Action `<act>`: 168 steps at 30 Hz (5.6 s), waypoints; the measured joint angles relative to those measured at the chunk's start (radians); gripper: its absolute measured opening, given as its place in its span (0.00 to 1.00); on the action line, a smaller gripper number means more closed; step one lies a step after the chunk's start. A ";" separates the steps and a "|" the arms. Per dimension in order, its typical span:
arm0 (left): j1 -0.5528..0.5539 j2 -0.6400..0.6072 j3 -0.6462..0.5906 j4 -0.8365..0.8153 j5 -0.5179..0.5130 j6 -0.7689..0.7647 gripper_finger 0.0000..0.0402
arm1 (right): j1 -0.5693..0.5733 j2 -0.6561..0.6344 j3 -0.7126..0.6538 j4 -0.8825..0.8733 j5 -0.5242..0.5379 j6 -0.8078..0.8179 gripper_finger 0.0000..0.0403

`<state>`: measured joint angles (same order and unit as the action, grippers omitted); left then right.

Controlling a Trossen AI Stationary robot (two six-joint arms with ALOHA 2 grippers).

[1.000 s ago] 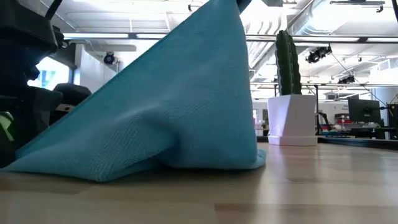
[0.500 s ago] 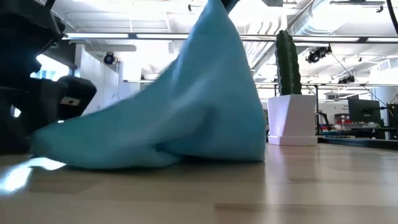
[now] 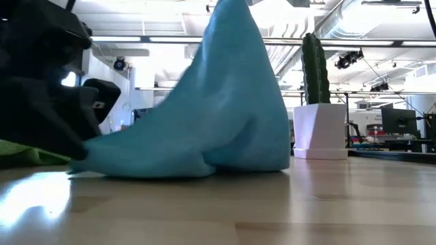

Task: Fold microfiber towels
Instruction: Fold the bottom light blue microfiber cloth on the table

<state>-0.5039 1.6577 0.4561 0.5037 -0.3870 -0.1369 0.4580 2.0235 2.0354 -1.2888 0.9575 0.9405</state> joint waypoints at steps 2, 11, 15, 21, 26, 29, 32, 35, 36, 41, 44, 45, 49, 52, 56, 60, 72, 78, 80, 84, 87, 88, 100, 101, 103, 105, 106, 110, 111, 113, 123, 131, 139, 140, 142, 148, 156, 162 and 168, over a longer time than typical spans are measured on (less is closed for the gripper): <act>0.009 0.000 0.000 0.003 -0.028 0.002 0.20 | 0.000 0.000 0.000 0.012 -0.004 -0.005 0.00; 0.019 -0.001 0.000 0.015 -0.020 0.018 0.02 | 0.002 0.000 0.000 0.001 -0.013 -0.006 0.00; 0.019 -0.042 0.000 0.016 -0.017 0.009 0.01 | 0.015 0.000 0.000 -0.020 -0.050 0.000 0.00; -0.001 -0.205 0.004 -0.072 -0.019 0.021 0.00 | 0.066 -0.010 0.000 -0.032 -0.073 -0.026 0.00; -0.025 -0.379 0.074 -0.310 -0.131 0.077 0.00 | 0.107 -0.045 0.000 -0.031 -0.114 -0.050 0.00; -0.040 -0.468 0.132 -0.451 -0.231 0.130 0.00 | 0.123 -0.073 0.000 -0.035 -0.162 -0.007 0.00; -0.046 -0.545 0.190 -0.558 -0.303 0.165 0.00 | 0.128 -0.095 0.000 -0.043 -0.199 0.054 0.00; -0.046 -0.598 0.235 -0.641 -0.346 0.189 0.00 | 0.127 -0.110 0.000 -0.068 -0.254 0.137 0.00; -0.046 -0.611 0.248 -0.664 -0.356 0.195 0.00 | 0.127 -0.117 0.000 -0.078 -0.266 0.166 0.00; -0.034 -0.645 0.308 -0.741 -0.397 0.277 0.00 | 0.124 -0.135 0.000 -0.179 -0.306 0.275 0.00; -0.005 -0.651 0.344 -0.756 -0.451 0.336 0.00 | 0.117 -0.150 0.000 -0.267 -0.326 0.345 0.00; 0.007 -0.652 0.356 -0.753 -0.471 0.355 0.00 | 0.113 -0.152 0.000 -0.289 -0.332 0.366 0.00; 0.068 -0.651 0.400 -0.743 -0.514 0.436 0.00 | 0.093 -0.164 0.000 -0.274 -0.377 0.302 0.00; 0.124 -0.651 0.426 -0.740 -0.514 0.464 0.00 | 0.077 -0.171 0.000 -0.284 -0.410 0.180 0.00; 0.193 -0.651 0.435 -0.739 -0.510 0.519 0.00 | 0.063 -0.170 0.000 -0.282 -0.416 -0.094 0.00; 0.249 -0.650 0.435 -0.740 -0.507 0.555 0.00 | 0.046 -0.169 0.000 -0.282 -0.376 -0.328 0.00; 0.376 -0.650 0.435 -0.625 -0.419 0.638 0.00 | -0.046 -0.227 0.000 -0.283 -0.258 -0.513 0.00; 0.370 -0.650 0.435 -0.818 -0.297 0.450 0.00 | -0.073 -0.233 -0.047 -0.278 -0.416 -0.293 0.00; 0.356 -0.648 0.426 -0.944 -0.179 0.309 0.00 | -0.060 -0.225 -0.111 -0.256 -0.469 -0.256 0.00; 0.299 -0.633 0.333 -1.029 0.041 0.077 0.00 | -0.008 -0.224 -0.305 -0.050 -0.568 -0.215 0.00; 0.226 -0.599 0.239 -0.959 0.145 -0.041 0.00 | 0.042 -0.223 -0.453 0.171 -0.643 -0.244 0.00; 0.200 -0.588 0.208 -0.956 0.159 -0.073 0.00 | 0.055 -0.223 -0.498 0.261 -0.656 -0.259 0.00; -0.042 -0.384 0.125 -0.674 0.159 -0.297 0.00 | 0.128 -0.221 -0.694 0.664 -0.945 -0.214 0.00; -0.046 -0.375 0.137 -0.672 0.153 -0.279 0.00 | 0.128 -0.221 -0.694 0.650 -0.955 -0.216 0.00; -0.035 -0.371 0.167 -0.680 0.112 -0.245 0.00 | 0.123 -0.223 -0.678 0.553 -0.955 -0.245 0.00; -0.019 -0.378 0.206 -0.729 0.054 -0.195 0.00 | 0.116 -0.224 -0.645 0.452 -0.943 -0.276 0.00; -0.007 -0.379 0.232 -0.754 0.027 -0.166 0.00 | 0.112 -0.224 -0.622 0.374 -0.922 -0.288 0.00; 0.038 -0.402 0.341 -0.921 -0.104 -0.052 0.00 | 0.106 -0.225 -0.510 0.104 -0.752 -0.295 0.00; 0.051 -0.407 0.365 -0.962 -0.138 -0.026 0.00 | 0.106 -0.226 -0.476 0.039 -0.696 -0.305 0.00; 0.071 -0.413 0.416 -1.021 -0.208 0.025 0.00 | 0.106 -0.228 -0.418 -0.025 -0.593 -0.342 0.00; 0.188 -0.450 0.632 -1.191 -0.415 0.231 0.00 | 0.063 -0.228 -0.263 -0.286 -0.308 -0.426 0.00; 0.300 -0.482 0.795 -1.210 -0.521 0.371 0.00 | -0.021 -0.301 -0.277 -0.284 -0.090 -0.523 0.00; 0.411 -0.514 0.824 -1.289 -0.465 0.260 0.00 | -0.149 -0.370 -0.276 -0.283 -0.176 -0.315 0.00; 0.416 -0.513 0.822 -1.334 -0.407 0.196 0.00 | -0.159 -0.370 -0.284 -0.274 -0.288 -0.299 0.00; 0.416 -0.508 0.802 -1.397 -0.270 0.062 0.00 | -0.164 -0.363 -0.332 -0.231 -0.487 -0.302 0.00; 0.301 -0.462 0.576 -1.305 0.009 -0.141 0.00 | -0.071 -0.354 -0.592 0.123 -0.800 -0.384 0.00; 0.080 -0.325 0.333 -0.893 0.115 -0.349 0.00 | 0.069 -0.354 -0.851 0.599 -0.852 -0.329 0.00; -0.016 -0.219 0.353 -0.832 0.190 -0.387 0.00 | 0.120 -0.354 -0.927 0.710 -0.967 -0.327 0.00; -0.014 -0.193 0.390 -0.779 0.316 -0.385 0.00 | 0.132 -0.354 -0.912 0.738 -1.079 -0.374 0.00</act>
<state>-0.5179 1.4647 0.8465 -0.2758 -0.0711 -0.5220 0.5900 1.6695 1.1233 -0.5511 -0.1210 0.5663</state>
